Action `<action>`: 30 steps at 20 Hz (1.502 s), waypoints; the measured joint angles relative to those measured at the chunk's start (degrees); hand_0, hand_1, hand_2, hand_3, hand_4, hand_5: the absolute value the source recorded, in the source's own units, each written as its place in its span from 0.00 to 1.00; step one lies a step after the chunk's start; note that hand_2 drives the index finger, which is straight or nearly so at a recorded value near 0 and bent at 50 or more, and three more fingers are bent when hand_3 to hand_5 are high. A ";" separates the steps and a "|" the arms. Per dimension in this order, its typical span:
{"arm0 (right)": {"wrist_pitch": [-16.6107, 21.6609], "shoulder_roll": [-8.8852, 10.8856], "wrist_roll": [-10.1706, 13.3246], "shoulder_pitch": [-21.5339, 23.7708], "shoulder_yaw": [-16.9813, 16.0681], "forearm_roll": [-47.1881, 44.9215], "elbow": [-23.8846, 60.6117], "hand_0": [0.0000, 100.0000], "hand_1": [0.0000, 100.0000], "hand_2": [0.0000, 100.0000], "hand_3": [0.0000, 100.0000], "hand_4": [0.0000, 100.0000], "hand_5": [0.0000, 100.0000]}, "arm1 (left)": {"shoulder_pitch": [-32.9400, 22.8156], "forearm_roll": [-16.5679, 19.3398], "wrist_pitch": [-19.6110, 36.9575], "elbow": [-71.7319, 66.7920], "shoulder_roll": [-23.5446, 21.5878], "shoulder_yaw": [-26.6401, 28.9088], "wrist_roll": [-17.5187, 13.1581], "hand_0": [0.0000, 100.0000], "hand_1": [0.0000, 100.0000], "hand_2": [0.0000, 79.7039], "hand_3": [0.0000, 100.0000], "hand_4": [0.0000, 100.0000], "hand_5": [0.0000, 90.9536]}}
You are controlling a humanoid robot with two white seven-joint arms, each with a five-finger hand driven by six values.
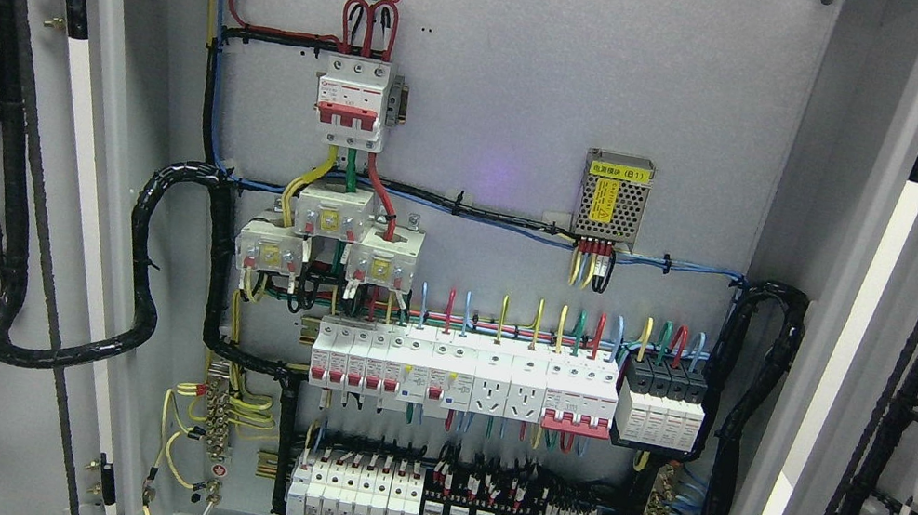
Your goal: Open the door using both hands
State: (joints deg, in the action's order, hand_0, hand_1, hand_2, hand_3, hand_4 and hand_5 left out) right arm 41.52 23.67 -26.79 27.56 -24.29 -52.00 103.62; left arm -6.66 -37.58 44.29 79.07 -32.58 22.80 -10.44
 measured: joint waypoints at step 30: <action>3.51 1.80 -1.72 4.24 18.02 0.56 3.75 0.12 0.39 0.00 0.00 0.00 0.00 | -14.68 15.61 -9.26 24.25 12.09 -16.71 1.71 0.12 0.39 0.00 0.00 0.00 0.00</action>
State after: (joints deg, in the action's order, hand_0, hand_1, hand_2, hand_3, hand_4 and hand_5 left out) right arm 45.03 25.47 -28.52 31.80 -6.27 -51.44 107.37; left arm -21.33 -21.97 35.03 103.31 -20.49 6.09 -8.72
